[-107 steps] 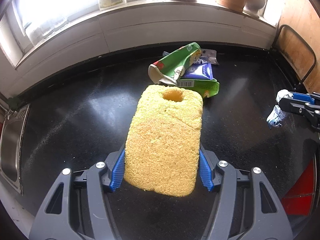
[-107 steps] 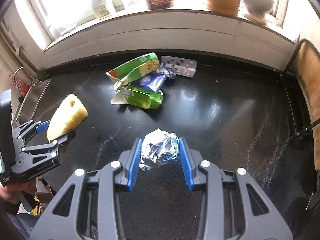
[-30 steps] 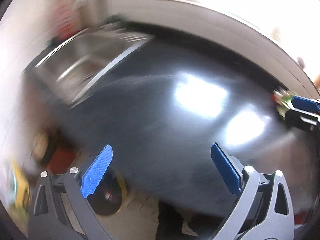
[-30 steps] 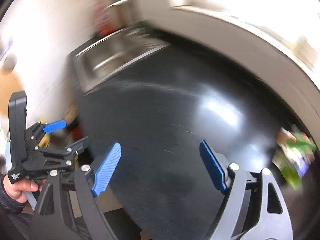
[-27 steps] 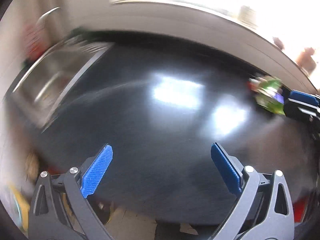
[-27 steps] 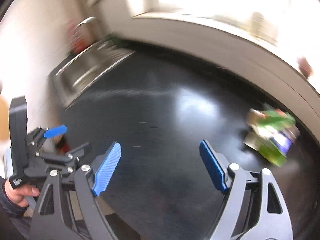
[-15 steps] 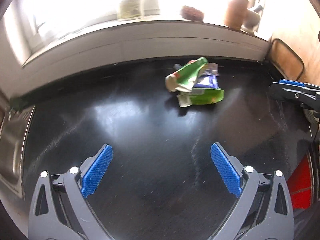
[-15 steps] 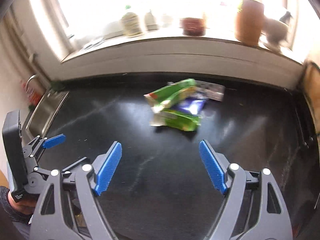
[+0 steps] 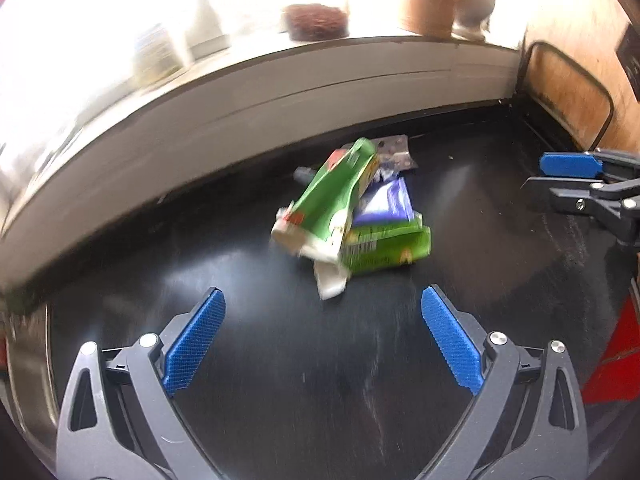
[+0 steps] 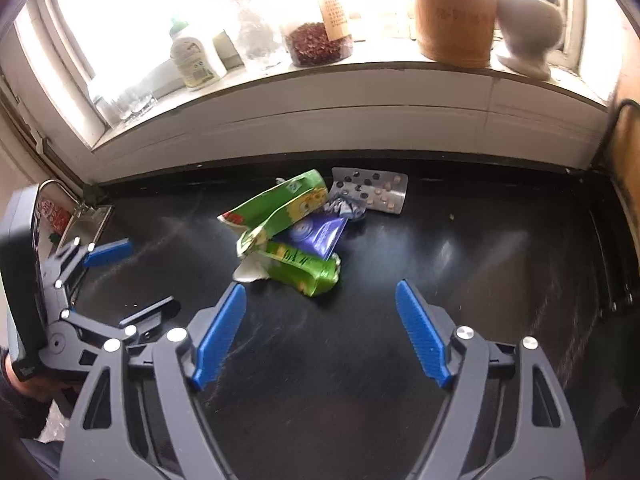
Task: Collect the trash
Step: 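Grasp the green crumpled carton with the left tool while the right tool grasps the light blue wrapper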
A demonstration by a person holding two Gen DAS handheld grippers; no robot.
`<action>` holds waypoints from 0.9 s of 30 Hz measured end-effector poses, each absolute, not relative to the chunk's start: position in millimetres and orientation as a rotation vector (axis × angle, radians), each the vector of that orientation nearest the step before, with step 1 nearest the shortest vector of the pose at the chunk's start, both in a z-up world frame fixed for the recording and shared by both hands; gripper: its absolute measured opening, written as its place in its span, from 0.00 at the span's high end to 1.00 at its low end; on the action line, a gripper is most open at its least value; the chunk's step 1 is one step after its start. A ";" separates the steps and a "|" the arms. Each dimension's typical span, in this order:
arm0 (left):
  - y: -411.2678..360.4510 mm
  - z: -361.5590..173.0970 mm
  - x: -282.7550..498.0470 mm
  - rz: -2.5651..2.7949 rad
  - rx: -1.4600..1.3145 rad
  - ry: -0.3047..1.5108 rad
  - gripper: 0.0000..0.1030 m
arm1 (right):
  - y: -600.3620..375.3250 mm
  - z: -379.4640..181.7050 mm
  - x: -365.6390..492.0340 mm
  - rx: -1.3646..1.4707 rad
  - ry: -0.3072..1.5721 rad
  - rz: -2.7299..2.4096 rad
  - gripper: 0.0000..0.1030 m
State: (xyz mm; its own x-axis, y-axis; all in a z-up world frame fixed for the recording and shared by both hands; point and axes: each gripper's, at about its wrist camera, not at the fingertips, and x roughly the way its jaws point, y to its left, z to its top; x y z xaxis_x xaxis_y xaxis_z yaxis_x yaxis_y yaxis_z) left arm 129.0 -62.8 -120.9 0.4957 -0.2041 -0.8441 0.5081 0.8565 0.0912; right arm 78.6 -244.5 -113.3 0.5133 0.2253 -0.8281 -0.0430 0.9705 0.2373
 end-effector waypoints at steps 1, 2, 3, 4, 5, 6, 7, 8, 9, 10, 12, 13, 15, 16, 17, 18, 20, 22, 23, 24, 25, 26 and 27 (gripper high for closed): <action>-71.3 -123.9 139.4 -0.454 0.374 0.955 0.07 | -246.7 -116.2 86.8 0.190 1.027 0.172 0.28; -79.4 -127.5 150.4 -0.471 0.388 0.954 0.07 | -248.2 -118.5 92.5 0.184 1.033 0.179 0.28; -84.6 -130.3 157.9 -0.482 0.394 0.953 0.07 | -249.8 -121.7 99.3 0.177 1.041 0.186 0.28; -92.8 -136.6 171.4 -0.497 0.404 0.953 0.07 | -251.7 -124.8 106.0 0.172 1.047 0.194 0.28; -97.4 -141.5 180.1 -0.505 0.412 0.957 0.07 | -254.0 -130.2 116.2 0.165 1.052 0.210 0.28; -101.1 -146.2 187.9 -0.507 0.419 0.963 0.07 | -254.8 -133.8 122.0 0.162 1.059 0.217 0.28; -106.0 -154.2 198.9 -0.511 0.428 0.975 0.07 | -255.6 -138.9 130.5 0.155 1.067 0.226 0.28; -108.6 -160.2 205.5 -0.516 0.433 0.984 0.08 | -256.4 -143.4 137.2 0.150 1.074 0.232 0.28; -112.0 -168.1 214.5 -0.523 0.440 0.996 0.10 | -256.7 -149.2 145.4 0.144 1.086 0.241 0.29; -114.6 -173.6 220.3 -0.529 0.447 1.005 0.12 | -256.6 -154.3 152.5 0.141 1.096 0.250 0.29; -117.9 -184.0 229.0 -0.543 0.457 1.025 0.17 | -256.1 -165.6 167.4 0.135 1.119 0.271 0.30; -118.7 -190.2 233.6 -0.553 0.457 1.039 0.21 | -255.0 -172.6 176.4 0.127 1.132 0.287 0.30; -117.7 -198.5 240.2 -0.567 0.442 1.060 0.30 | -253.0 -182.8 189.2 0.110 1.151 0.308 0.30; -117.7 -200.9 242.8 -0.564 0.441 1.062 0.36 | -252.1 -185.7 193.6 0.104 1.158 0.315 0.31; -116.6 -202.1 243.5 -0.554 0.448 1.055 0.40 | -250.0 -190.6 200.1 0.091 1.167 0.327 0.32; -115.4 -202.6 243.5 -0.550 0.453 1.048 0.44 | -247.5 -194.1 205.5 0.077 1.172 0.338 0.32; -110.4 -200.7 243.3 -0.565 0.431 1.042 0.50 | -242.4 -200.6 216.6 0.050 1.181 0.362 0.34; -103.6 -195.6 241.2 -0.553 0.419 1.028 0.57 | -237.9 -206.6 226.0 0.026 1.192 0.378 0.36; -100.5 -193.0 240.1 -0.548 0.407 1.025 0.58 | -235.3 -209.9 231.7 0.014 1.197 0.389 0.38; -94.4 -189.3 239.8 -0.543 0.380 1.026 0.60 | -233.4 -212.1 235.7 0.008 1.202 0.398 0.38; -90.3 -186.4 239.0 -0.538 0.361 1.027 0.61 | -230.9 -215.1 240.6 0.003 1.211 0.410 0.40; -85.6 -183.3 238.7 -0.531 0.343 1.029 0.61 | -228.3 -217.4 244.8 -0.004 1.216 0.418 0.42; -81.1 -179.9 237.9 -0.525 0.325 1.028 0.61 | -226.1 -219.6 247.9 -0.010 1.222 0.425 0.43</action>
